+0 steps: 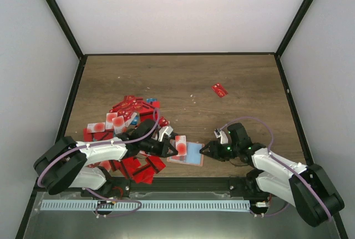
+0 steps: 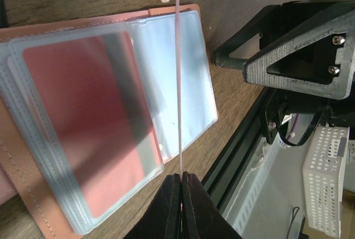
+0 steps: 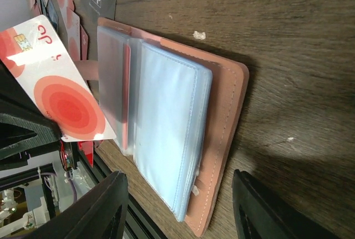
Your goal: Put the credit cards into the card holder
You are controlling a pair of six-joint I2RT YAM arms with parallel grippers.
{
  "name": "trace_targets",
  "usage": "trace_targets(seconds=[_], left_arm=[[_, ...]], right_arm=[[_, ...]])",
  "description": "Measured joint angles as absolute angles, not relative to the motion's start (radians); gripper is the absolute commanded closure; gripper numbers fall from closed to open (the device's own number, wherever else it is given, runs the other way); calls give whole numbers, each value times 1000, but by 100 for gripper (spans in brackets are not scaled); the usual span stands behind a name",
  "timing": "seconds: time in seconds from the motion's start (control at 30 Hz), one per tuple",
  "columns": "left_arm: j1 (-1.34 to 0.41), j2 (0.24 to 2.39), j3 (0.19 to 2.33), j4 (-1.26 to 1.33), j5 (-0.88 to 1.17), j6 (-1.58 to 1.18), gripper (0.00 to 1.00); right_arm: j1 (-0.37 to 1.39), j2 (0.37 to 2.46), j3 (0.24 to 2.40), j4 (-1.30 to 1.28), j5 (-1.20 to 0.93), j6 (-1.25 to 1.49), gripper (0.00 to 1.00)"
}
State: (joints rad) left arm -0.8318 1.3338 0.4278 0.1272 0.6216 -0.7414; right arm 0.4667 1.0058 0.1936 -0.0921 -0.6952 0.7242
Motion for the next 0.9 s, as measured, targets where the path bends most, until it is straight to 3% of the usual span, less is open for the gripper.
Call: trace_targets(seconds=[0.9], left_arm=[[-865,1452,432,189,620,-743,96]], right_arm=[[466,1055,193,-24,-714,743,47]])
